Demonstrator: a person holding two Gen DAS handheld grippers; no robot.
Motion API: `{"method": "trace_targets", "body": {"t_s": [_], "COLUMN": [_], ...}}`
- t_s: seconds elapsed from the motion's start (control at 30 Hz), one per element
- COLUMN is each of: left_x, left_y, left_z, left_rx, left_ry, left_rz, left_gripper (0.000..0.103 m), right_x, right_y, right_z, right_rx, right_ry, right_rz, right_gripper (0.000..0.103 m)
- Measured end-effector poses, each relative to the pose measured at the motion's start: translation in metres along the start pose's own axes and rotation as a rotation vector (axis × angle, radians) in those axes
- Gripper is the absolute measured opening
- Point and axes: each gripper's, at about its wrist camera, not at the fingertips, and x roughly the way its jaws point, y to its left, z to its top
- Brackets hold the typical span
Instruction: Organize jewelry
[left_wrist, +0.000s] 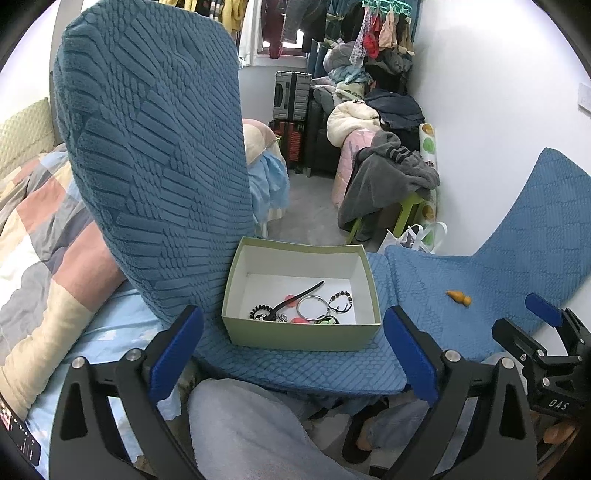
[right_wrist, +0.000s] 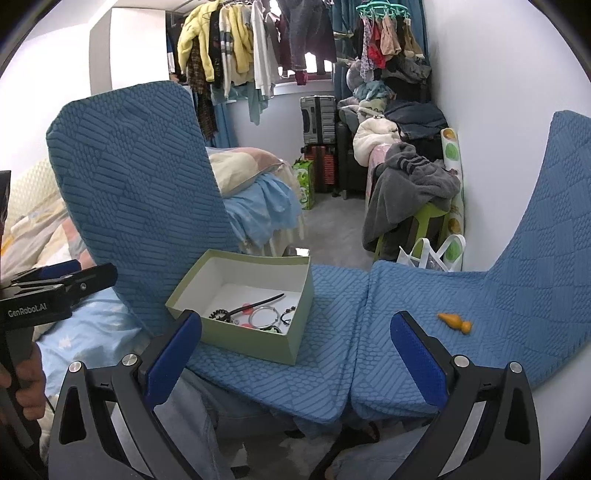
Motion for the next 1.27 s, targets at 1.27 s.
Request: {"method": "trace_targets", "body": {"t_s": [1.27], "left_x": [-0.0009], "left_y": [-0.0054], "left_z": [-0.0013], "left_rx": [0.015], "left_ry": [0.020], "left_rz": [0.002], "left_gripper": [0.099], "right_x": [-0.0010], "right_y": [0.0034], "right_z": [-0.0068], "right_rx": [0.019], "right_ry": [0.012], "right_rz": [-0.028], "right_gripper": [0.103]}}
